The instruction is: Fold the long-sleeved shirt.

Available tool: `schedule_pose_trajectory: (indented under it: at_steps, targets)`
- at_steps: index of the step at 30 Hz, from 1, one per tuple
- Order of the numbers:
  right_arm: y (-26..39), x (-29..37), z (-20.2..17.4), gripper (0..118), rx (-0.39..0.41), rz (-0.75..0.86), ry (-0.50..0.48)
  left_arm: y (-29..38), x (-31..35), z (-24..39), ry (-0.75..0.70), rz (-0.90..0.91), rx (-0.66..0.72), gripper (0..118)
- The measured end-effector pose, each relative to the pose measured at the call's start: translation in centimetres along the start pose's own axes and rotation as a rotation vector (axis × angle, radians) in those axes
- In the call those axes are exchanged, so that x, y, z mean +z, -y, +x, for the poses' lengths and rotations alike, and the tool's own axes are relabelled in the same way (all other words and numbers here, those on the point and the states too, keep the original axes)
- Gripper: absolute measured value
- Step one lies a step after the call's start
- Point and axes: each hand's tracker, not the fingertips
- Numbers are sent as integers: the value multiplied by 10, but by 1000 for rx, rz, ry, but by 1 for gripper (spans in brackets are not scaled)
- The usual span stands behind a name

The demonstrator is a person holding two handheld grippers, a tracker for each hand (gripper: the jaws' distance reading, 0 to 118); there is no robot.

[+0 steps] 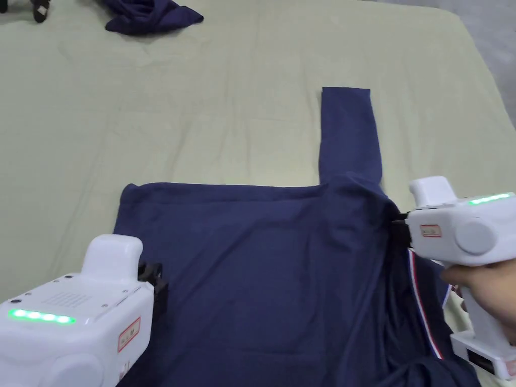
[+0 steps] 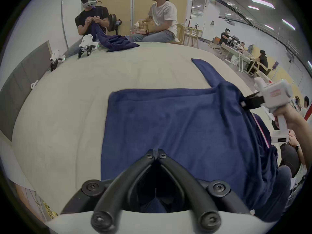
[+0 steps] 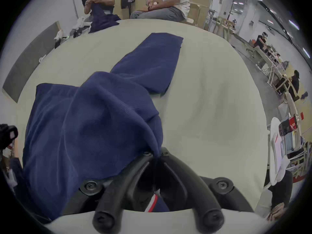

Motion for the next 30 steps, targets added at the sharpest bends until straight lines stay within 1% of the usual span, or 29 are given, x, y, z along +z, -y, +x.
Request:
schedule_pose_trajectory:
  at_steps: [3,4,5,6,7,8,9,12,15,17,18,19,20,21,22,23,24,26,28,29,30]
  targets:
    - [-6,12,2,5,-9,6,-1,-24,-19,-28,-30,28,-9,0]
    - [-6,15,2,5,-11,7,-1,-33,-28,-42,-52,40,-19,2]
    - [-7,17,3,5,-10,9,-1,-41,-35,-51,-68,63,-32,18]
    - [-7,19,3,5,-3,8,0,-51,-44,-63,-69,89,-40,40]
    - [-9,18,1,5,3,7,5,-60,-53,-73,-62,94,-37,64]
    - [-9,18,1,5,5,5,8,-72,-70,-84,-16,45,5,87]
    - [-9,18,1,5,6,3,10,-81,-84,-94,-17,17,28,90]
    - [-9,18,-1,5,-3,0,12,-96,-113,-100,-8,6,54,89]
    - [-9,18,2,5,-30,-3,3,-100,-139,-104,-20,-79,62,90]
    - [-9,18,2,5,-28,-6,2,-93,-157,-101,3,-166,32,90]
    - [-9,19,1,5,-23,-8,5,-90,-153,-93,-16,-116,-19,91]
    - [-10,17,2,5,-19,-8,10,-90,-146,-87,-29,-90,-53,88]
    - [-10,17,2,5,-16,-8,14,-94,-144,-90,-13,-111,-11,74]
    - [-9,17,2,5,-14,-8,18,-93,-138,-89,-12,-99,-4,54]
    - [-9,17,1,5,-15,-6,21,-90,-132,-87,-13,-74,-10,22]
    - [-10,18,-4,5,-15,-4,24,-86,-129,-81,-18,-69,-20,1]
    - [-9,19,-5,5,-19,1,30,-87,-128,-87,-48,-65,-41,1]
    - [-8,25,-6,5,-43,19,43,-88,-119,-79,-37,-96,-36,1]
    - [-9,37,-4,5,-70,48,32,-88,-104,-75,-26,-52,-43,1]
    - [-10,47,-3,5,-91,90,12,-90,-93,-73,-14,-27,-36,1]
    - [-12,57,-1,5,-104,110,19,-93,-82,-72,-18,-12,-29,1]
